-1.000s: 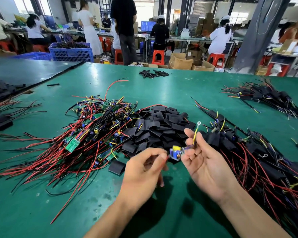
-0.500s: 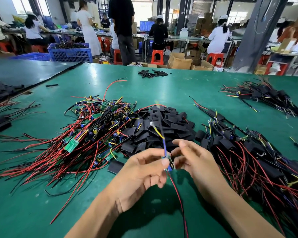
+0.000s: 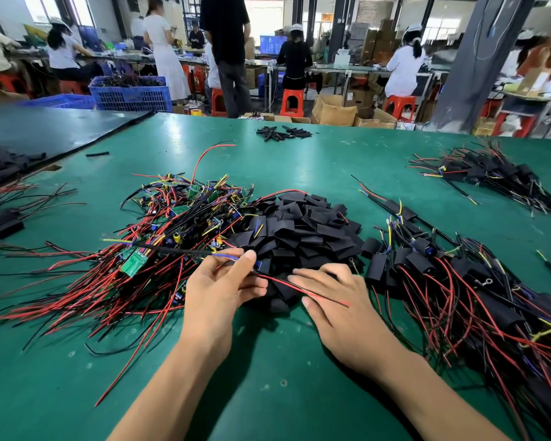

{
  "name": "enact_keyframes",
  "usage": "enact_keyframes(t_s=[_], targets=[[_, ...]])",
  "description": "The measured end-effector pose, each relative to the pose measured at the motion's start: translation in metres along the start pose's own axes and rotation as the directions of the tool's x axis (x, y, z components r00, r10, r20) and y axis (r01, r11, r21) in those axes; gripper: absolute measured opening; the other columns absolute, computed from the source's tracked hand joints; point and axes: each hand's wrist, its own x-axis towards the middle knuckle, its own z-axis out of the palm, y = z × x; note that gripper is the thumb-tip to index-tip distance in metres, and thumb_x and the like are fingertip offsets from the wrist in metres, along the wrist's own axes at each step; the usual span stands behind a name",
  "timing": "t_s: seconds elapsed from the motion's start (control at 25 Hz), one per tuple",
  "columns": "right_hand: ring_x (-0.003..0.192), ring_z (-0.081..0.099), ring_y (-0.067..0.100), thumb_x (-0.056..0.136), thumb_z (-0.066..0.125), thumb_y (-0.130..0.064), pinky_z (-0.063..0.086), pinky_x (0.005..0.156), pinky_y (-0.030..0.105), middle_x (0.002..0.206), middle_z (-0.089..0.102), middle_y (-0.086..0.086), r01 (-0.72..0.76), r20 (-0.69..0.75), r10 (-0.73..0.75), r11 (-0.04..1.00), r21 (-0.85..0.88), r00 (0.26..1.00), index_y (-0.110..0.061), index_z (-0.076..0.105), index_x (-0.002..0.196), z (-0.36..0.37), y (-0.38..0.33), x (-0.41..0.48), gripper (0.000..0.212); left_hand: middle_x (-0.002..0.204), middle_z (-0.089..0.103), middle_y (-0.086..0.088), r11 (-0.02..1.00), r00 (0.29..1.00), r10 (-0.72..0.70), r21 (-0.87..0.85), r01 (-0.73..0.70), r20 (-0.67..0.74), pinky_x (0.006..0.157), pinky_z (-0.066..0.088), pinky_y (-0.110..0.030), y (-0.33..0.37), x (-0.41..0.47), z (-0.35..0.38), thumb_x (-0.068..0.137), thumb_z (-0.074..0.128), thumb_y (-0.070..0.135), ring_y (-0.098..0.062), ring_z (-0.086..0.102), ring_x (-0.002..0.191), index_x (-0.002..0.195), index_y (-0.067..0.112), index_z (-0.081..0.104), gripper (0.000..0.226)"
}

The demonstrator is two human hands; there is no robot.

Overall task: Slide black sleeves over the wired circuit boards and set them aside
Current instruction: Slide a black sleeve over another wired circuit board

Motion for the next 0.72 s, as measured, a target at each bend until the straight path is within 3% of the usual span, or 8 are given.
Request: enact_keyframes(t_s=[0.12, 0.24, 0.36, 0.52, 0.64, 0.72], targets=[[0.113, 0.046, 0.015, 0.095, 0.060, -0.035, 0.025, 0.090, 0.028, 0.123, 0.064, -0.020, -0.005, -0.016, 0.005, 0.999, -0.042, 1.000, -0.029, 0.070, 0.121, -0.006, 0.005, 0.003, 0.029, 0.069, 0.065, -0.006, 0.999, 0.997, -0.038, 0.011, 0.039, -0.067, 0.051, 0.055, -0.024, -0.001, 0.004, -0.003, 0.090, 0.070, 0.009, -0.021, 0.065, 0.053, 0.096, 0.003, 0.062, 0.011], [0.116, 0.041, 0.010, 0.092, 0.062, -0.039, 0.020, 0.092, 0.024, 0.121, 0.061, -0.026, -0.020, 0.011, 0.020, 1.000, 0.017, 1.000, -0.029, 0.069, 0.117, -0.007, 0.003, 0.004, 0.028, 0.069, 0.065, -0.007, 0.997, 0.994, -0.071, 0.001, 0.072, -0.077, 0.053, 0.056, -0.024, -0.002, 0.004, -0.003, 0.090, 0.070, 0.010, -0.022, 0.066, 0.055, 0.088, 0.004, 0.061, 0.011], [0.110, 0.042, 0.010, 0.089, 0.064, -0.040, 0.021, 0.091, 0.026, 0.105, 0.057, -0.029, -0.029, -0.005, 0.029, 0.999, 0.040, 1.000, -0.029, 0.067, 0.115, -0.009, -0.001, 0.006, 0.028, 0.070, 0.064, -0.008, 0.997, 0.993, -0.070, -0.017, 0.069, -0.092, 0.056, 0.057, -0.025, -0.001, 0.002, -0.003, 0.089, 0.070, 0.008, -0.023, 0.067, 0.058, 0.089, 0.003, 0.060, 0.011], [0.115, 0.045, 0.010, 0.093, 0.058, -0.041, 0.027, 0.099, 0.029, 0.118, 0.057, -0.015, -0.171, -0.054, 0.182, 0.971, 0.169, 0.982, -0.031, 0.055, 0.137, -0.016, 0.002, 0.006, 0.045, 0.077, 0.065, -0.015, 0.993, 0.994, -0.088, -0.085, 0.083, -0.059, 0.068, 0.062, -0.030, 0.003, 0.001, -0.003, 0.084, 0.070, -0.005, -0.028, 0.070, 0.067, 0.096, 0.001, 0.057, 0.019], [0.115, 0.044, 0.001, 0.098, 0.050, -0.040, 0.027, 0.102, 0.017, 0.114, 0.046, -0.018, -0.225, -0.105, 0.270, 0.921, 0.317, 0.957, -0.037, 0.046, 0.146, -0.020, 0.007, 0.003, 0.049, 0.071, 0.068, -0.012, 0.991, 0.997, -0.070, -0.121, 0.065, -0.044, 0.070, 0.062, -0.031, 0.005, 0.001, -0.002, 0.084, 0.068, -0.010, -0.029, 0.072, 0.069, 0.097, 0.003, 0.053, 0.024], [0.113, 0.049, 0.002, 0.102, 0.053, -0.032, 0.030, 0.095, 0.007, 0.113, 0.049, -0.019, -0.231, -0.144, 0.311, 0.885, 0.405, 0.939, -0.035, 0.050, 0.144, -0.021, 0.009, 0.003, 0.043, 0.070, 0.068, -0.012, 0.991, 0.997, -0.048, -0.128, 0.039, -0.064, 0.068, 0.061, -0.029, 0.005, 0.001, -0.002, 0.084, 0.068, -0.010, -0.028, 0.072, 0.068, 0.093, 0.004, 0.053, 0.022]])
